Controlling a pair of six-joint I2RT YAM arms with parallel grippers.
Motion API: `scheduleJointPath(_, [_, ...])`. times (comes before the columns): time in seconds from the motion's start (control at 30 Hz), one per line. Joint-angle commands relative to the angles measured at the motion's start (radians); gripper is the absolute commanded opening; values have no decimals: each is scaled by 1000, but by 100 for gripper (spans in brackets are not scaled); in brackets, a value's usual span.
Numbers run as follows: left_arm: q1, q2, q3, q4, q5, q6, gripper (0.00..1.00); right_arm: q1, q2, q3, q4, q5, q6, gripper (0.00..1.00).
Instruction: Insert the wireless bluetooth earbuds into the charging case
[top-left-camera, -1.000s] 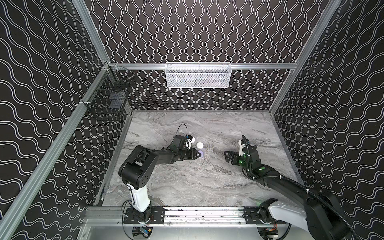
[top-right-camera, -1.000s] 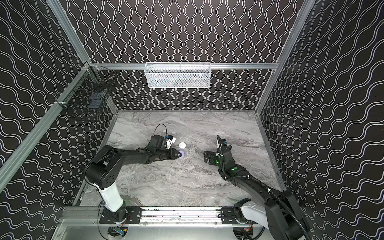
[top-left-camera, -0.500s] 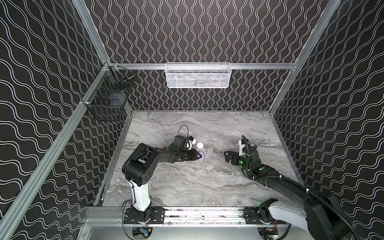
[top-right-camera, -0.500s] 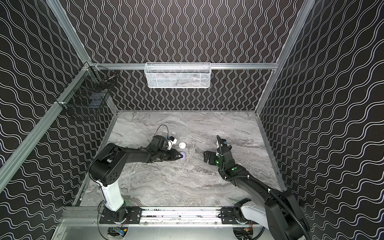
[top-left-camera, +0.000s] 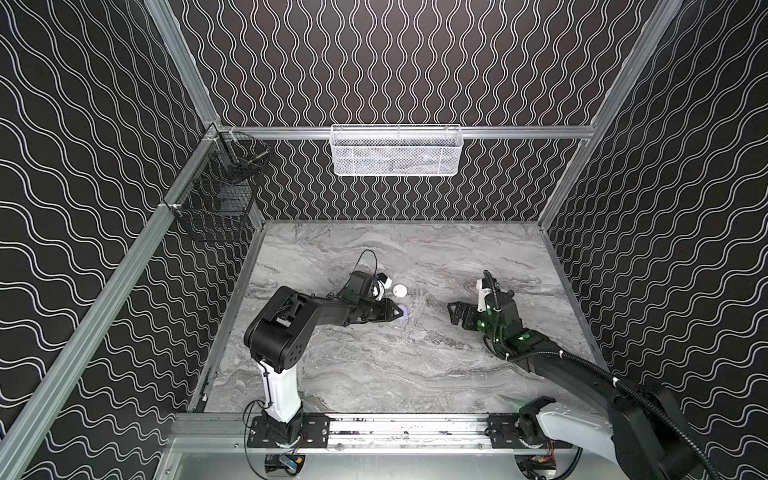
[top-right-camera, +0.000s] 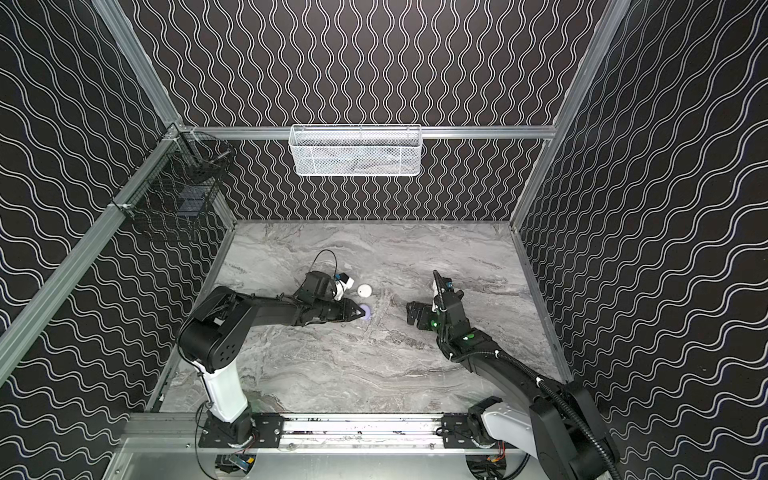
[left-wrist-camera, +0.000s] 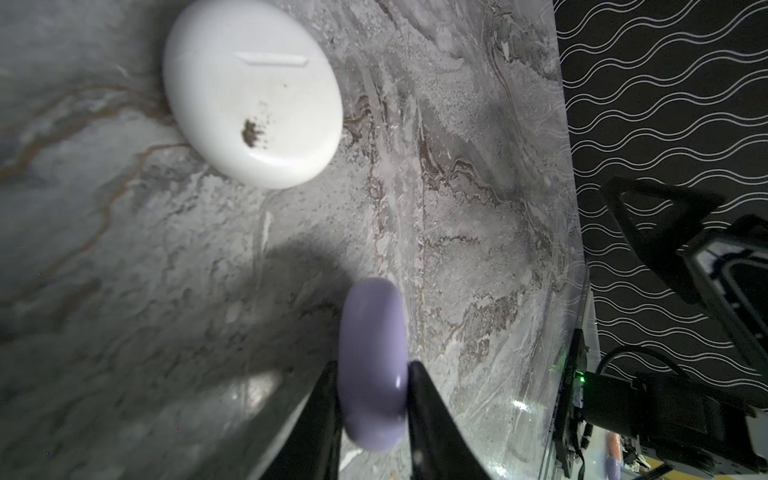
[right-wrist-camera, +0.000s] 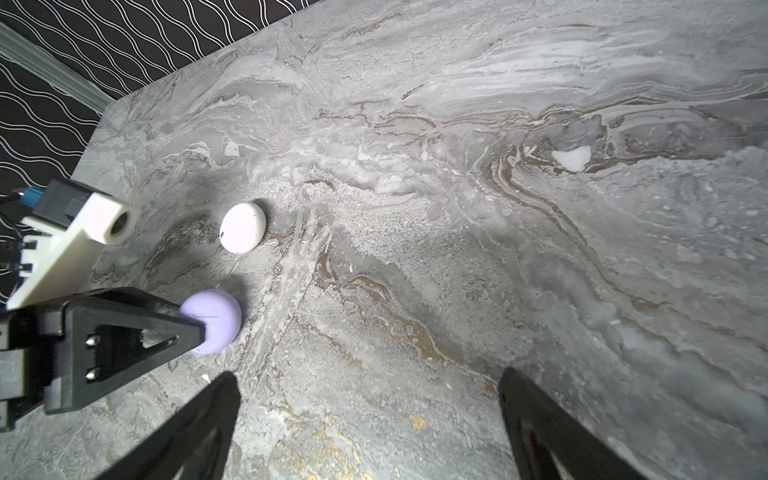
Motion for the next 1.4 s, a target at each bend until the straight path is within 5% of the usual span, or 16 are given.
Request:
scheduleJointPath(0.0, [4,-6,0,-1,-16,15,34,-1,2,6,29,-4,2,99])
scheduleJointPath(0.9, [32,-69,-24,-23,-72,18,43,0,6,6,32,-8,1,99])
scheduleJointPath(1.3, [40,-213,-34,-124,-199,84,66,-1,8,5,31,3,-1,99])
scheduleJointPath(1.37, [40,-257,-37,-148,-226,98,77,0,4,2,31,11,-1,99])
